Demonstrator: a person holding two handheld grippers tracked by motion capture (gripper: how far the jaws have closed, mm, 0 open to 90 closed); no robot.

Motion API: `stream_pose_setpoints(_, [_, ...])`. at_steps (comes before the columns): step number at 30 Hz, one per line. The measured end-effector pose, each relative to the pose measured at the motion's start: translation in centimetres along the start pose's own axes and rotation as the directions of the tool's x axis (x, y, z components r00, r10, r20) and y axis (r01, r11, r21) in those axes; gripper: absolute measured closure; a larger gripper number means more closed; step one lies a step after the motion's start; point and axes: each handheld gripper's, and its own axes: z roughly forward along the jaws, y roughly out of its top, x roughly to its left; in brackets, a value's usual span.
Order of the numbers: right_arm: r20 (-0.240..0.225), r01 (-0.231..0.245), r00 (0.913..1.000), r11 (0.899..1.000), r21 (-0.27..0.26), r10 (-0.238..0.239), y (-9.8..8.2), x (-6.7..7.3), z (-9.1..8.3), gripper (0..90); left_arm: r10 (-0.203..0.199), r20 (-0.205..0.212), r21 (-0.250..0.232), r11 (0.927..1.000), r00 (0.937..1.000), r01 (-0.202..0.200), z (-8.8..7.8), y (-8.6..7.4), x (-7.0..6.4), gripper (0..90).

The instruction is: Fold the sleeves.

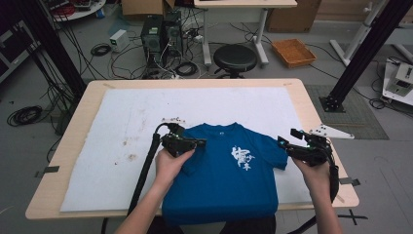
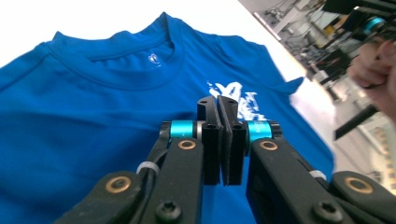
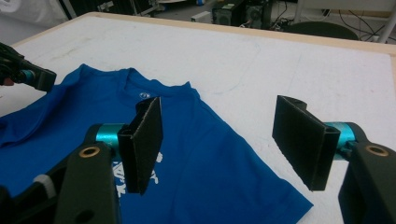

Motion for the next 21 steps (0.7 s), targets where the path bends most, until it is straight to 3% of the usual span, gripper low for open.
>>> stream_pose_setpoints(3, [0.021, -0.011, 0.9997, 1.000, 0.006, 0.011, -0.1, -0.3, 0.0, 33.3, 0.043, -0.031, -0.053, 0.9976, 0.9986, -0.045, -1.1, 0.2, -0.3, 53.9])
stream_pose_setpoints(6, [0.050, -0.045, 0.9978, 0.999, 0.015, 0.044, -0.3, -0.8, -0.1, 33.2, 0.116, -0.076, -0.097, 0.9877, 0.9904, -0.123, -3.2, 0.3, -0.7, 47.4])
stream_pose_setpoints(9, [0.093, -0.118, 0.9891, 0.992, 0.037, 0.114, -0.9, -2.0, 0.0, 29.9, 0.187, -0.152, -0.113, 0.9722, 0.9705, -0.205, -5.9, 0.0, -0.9, 45.8])
stream_pose_setpoints(10, [0.093, -0.118, 0.9891, 0.992, 0.037, 0.114, -0.9, -2.0, 0.0, 29.9, 0.202, -0.177, -0.123, 0.9664, 0.9632, -0.226, -6.9, -0.3, -0.8, 45.8])
stream_pose_setpoints(11, [0.103, -0.161, 0.9825, 0.986, 0.053, 0.155, -1.4, -2.9, 0.2, 29.9, 0.219, -0.226, -0.145, 0.9560, 0.9491, -0.255, -8.8, -0.9, -0.5, 45.4])
stream_pose_setpoints(13, [0.121, -0.198, 0.9746, 0.978, 0.072, 0.189, -1.9, -3.7, 0.5, 31.6, 0.214, -0.260, -0.161, 0.9520, 0.9417, -0.260, -10.5, -1.5, 0.2, 44.9])
stream_pose_setpoints(15, [0.122, -0.215, 0.9712, 0.973, 0.083, 0.204, -2.1, -4.1, 0.7, 35.8, 0.205, -0.273, -0.168, 0.9520, 0.9400, -0.256, -11.2, -1.9, 0.6, 44.9])
stream_pose_setpoints(18, [0.084, -0.219, 0.9742, 0.967, 0.132, 0.209, -2.9, -5.4, 1.5, 53.9, 0.168, -0.299, -0.191, 0.9539, 0.9393, -0.231, -13.0, -2.9, 1.7, 44.5])
stream_pose_setpoints(21, [0.097, -0.240, 0.9691, 0.957, 0.165, 0.227, -3.6, -6.3, 2.6, 60.0, 0.142, -0.315, -0.189, 0.9597, 0.9386, -0.208, -14.2, -3.5, 2.8, 44.5])
